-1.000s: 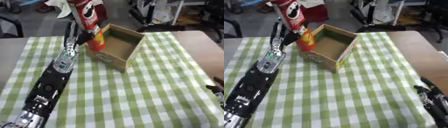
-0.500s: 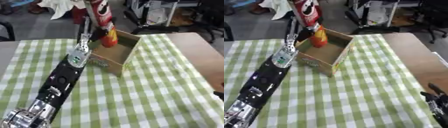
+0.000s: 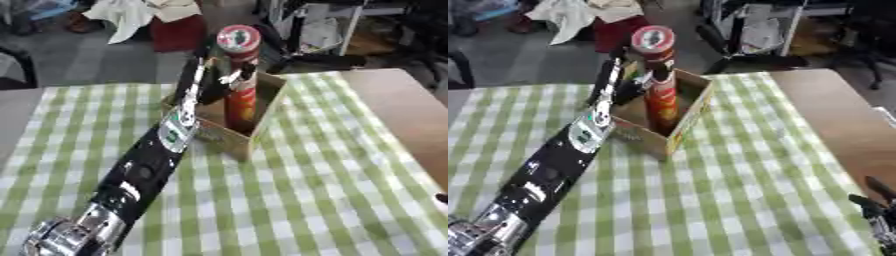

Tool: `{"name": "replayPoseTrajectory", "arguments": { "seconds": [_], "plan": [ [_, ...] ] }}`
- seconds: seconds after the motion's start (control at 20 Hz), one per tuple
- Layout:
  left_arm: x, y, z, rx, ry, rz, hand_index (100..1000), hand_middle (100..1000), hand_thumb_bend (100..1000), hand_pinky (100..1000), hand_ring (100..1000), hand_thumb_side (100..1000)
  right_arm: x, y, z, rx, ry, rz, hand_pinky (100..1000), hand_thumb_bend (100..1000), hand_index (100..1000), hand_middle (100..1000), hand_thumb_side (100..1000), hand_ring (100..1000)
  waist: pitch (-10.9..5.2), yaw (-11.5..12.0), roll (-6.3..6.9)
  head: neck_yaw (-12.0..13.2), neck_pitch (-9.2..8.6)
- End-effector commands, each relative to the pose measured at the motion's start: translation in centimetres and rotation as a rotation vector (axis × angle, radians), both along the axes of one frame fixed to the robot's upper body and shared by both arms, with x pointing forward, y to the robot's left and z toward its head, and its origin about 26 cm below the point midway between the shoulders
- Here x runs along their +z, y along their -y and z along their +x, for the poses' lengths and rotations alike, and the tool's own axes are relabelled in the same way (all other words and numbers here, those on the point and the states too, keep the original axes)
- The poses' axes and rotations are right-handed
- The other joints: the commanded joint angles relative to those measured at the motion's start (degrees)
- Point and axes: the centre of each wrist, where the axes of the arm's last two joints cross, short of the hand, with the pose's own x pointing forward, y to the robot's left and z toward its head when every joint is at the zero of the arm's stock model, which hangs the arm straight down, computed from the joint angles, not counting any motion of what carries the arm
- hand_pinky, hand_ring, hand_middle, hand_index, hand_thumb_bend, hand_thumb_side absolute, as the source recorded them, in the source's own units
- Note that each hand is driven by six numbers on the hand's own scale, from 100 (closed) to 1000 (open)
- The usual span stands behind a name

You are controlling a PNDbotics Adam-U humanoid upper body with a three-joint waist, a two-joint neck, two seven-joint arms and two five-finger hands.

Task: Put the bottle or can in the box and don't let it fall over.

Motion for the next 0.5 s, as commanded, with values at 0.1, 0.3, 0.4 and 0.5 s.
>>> {"name": "replayPoseTrajectory", "arguments": {
  "seconds": [0.1,0.3,0.4,0.5],
  "plan": [
    [2.8,-3.1,-0.8,0.024,0.101,0.004,1000,988,902,938,992,976,0.8,1.2,-0.3,-0.034,0.022,-0.026,983,100,931,1000,596,855,-1.65,1.74,0.09,-1.81,0.16],
    [1.7,-5.1,-2.4,0.000,0.145,-0.061,990,953,706,917,956,929,0.5,2.4,-0.9,-0.081,0.006,-0.040,983,100,931,1000,597,855,-2.08,5.85,1.15,-5.05,0.69],
    [0.9,-5.8,-3.3,-0.013,0.158,-0.104,972,939,595,897,945,943,0.4,2.9,-1.1,-0.103,0.002,-0.044,983,100,931,1000,598,855,-2.03,8.06,1.79,-6.63,0.66],
    [0.0,-6.2,-4.2,-0.014,0.133,-0.145,964,929,529,879,931,947,0.6,3.3,-1.3,-0.124,0.005,-0.050,983,100,931,1000,598,855,-1.76,10.27,2.23,-8.36,0.43]
  ]
}}
